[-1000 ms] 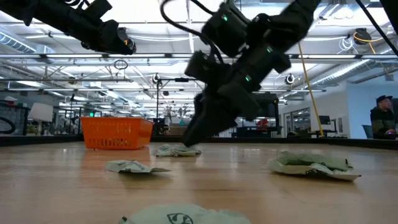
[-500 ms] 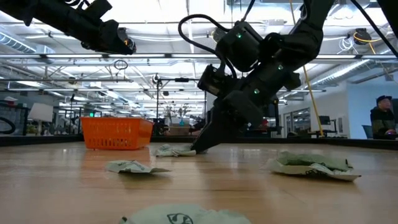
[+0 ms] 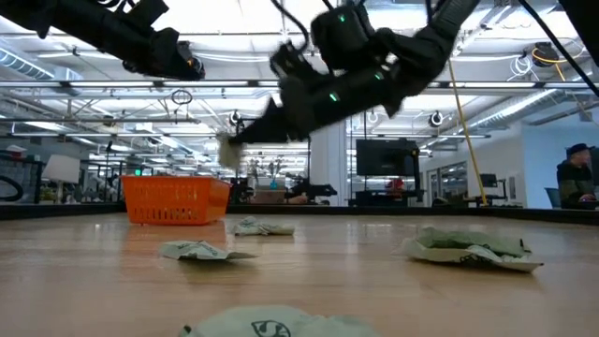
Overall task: Pick and place Stevia / Truvia into bins
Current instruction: Put the green stevia packet into the orange bin
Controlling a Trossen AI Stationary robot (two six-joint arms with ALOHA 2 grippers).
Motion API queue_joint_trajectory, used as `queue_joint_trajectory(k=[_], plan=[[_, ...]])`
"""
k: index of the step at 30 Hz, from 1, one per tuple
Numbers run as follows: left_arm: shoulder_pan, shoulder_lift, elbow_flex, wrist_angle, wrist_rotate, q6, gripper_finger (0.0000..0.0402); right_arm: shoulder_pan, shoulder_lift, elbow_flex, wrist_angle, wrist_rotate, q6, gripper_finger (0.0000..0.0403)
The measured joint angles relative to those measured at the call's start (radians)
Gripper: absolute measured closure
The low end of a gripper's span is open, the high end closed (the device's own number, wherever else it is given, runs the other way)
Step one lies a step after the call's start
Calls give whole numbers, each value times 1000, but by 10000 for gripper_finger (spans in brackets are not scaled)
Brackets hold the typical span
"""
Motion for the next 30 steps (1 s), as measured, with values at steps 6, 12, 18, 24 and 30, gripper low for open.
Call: queue_joint_trajectory(k=[6,12,18,24,30], plan=[[0,0,0,60,0,15,247,-29,31,116,-18,-22,-42,397],[2,0,0,96,0,23,247,-42,123,177,-7,-42,-29,386],[4,0,0,115,0,48,247,-46,181,193,-20,-53,3,339],[7,0,0,114,1,51,247,-43,134,195,-21,-51,-33,289],[6,0,0,95,5,34,247,0,13,195,-245,-52,-108,276]])
